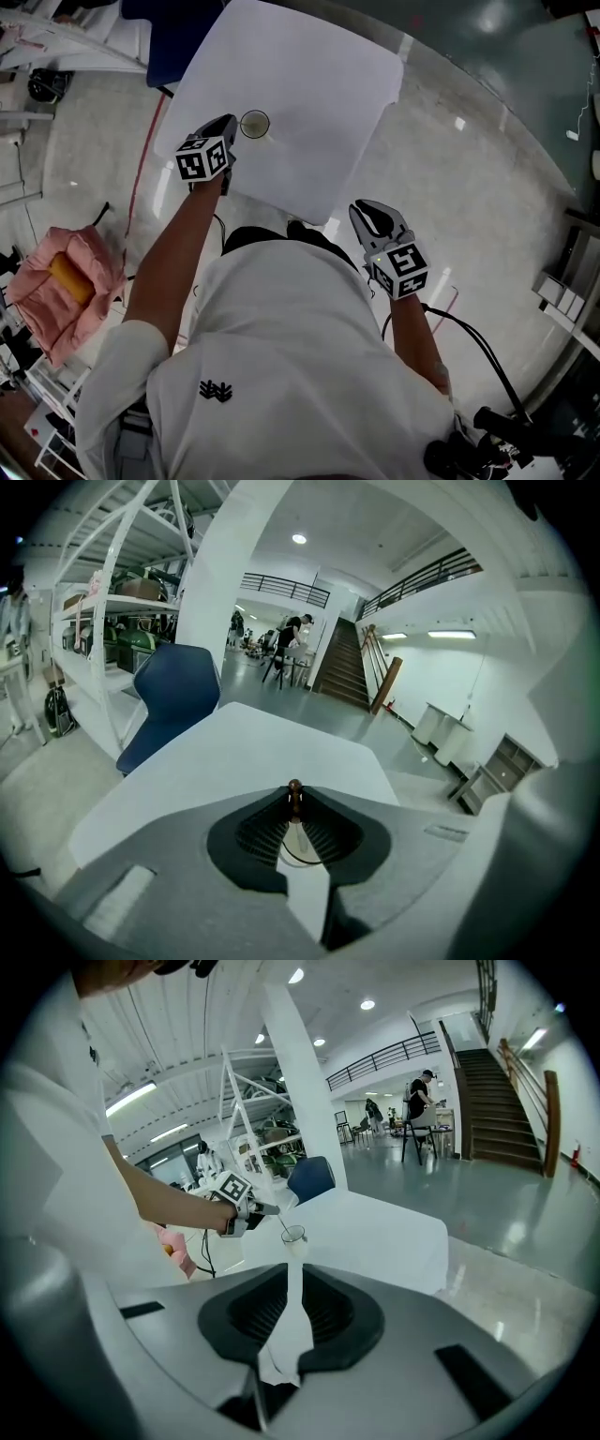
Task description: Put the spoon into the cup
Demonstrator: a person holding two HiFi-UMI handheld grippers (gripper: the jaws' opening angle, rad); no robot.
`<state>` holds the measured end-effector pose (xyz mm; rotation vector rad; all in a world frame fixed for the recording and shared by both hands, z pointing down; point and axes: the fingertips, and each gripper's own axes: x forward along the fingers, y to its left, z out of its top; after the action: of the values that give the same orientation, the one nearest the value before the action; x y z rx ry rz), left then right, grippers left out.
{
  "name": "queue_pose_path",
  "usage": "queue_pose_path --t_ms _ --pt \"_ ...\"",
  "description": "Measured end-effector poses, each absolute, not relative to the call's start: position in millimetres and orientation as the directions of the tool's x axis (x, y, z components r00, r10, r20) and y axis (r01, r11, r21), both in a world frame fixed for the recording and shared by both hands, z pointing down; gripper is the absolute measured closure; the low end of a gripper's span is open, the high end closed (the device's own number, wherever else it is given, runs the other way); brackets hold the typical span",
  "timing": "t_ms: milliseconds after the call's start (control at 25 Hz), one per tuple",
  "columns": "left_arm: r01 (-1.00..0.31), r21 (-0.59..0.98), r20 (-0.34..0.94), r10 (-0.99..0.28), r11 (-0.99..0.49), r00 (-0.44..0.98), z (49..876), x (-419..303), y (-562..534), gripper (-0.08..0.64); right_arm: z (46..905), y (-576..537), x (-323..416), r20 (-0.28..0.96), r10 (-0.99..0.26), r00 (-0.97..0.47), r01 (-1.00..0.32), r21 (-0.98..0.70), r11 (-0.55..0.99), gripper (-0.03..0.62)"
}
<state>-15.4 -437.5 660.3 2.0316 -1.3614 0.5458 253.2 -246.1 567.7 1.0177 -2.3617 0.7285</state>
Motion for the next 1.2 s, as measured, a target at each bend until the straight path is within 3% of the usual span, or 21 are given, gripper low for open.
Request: queue_pose_path --t_ms 760,1080,1200 --pt "-0.941 0.16 0.716 -0.621 -0.297 0.318 689 -16 -430 0.506 562 -248 259 0.591 -0.522 -0.616 -0.769 -0.307 0.56 0.535" --pt "-0.925 0.202 0.688 -0.626 -0.321 0.368 676 -16 -426 0.386 561 -252 249 0.579 -0.514 -0.633 -0.752 -0.3 0.587 0.534" --pt "-0.919 0.202 0.664 -0.642 -0.339 0.383 664 -17 -428 0.373 560 -261 242 0.573 -0.504 -0.646 -0.738 -0.299 0.605 0.534"
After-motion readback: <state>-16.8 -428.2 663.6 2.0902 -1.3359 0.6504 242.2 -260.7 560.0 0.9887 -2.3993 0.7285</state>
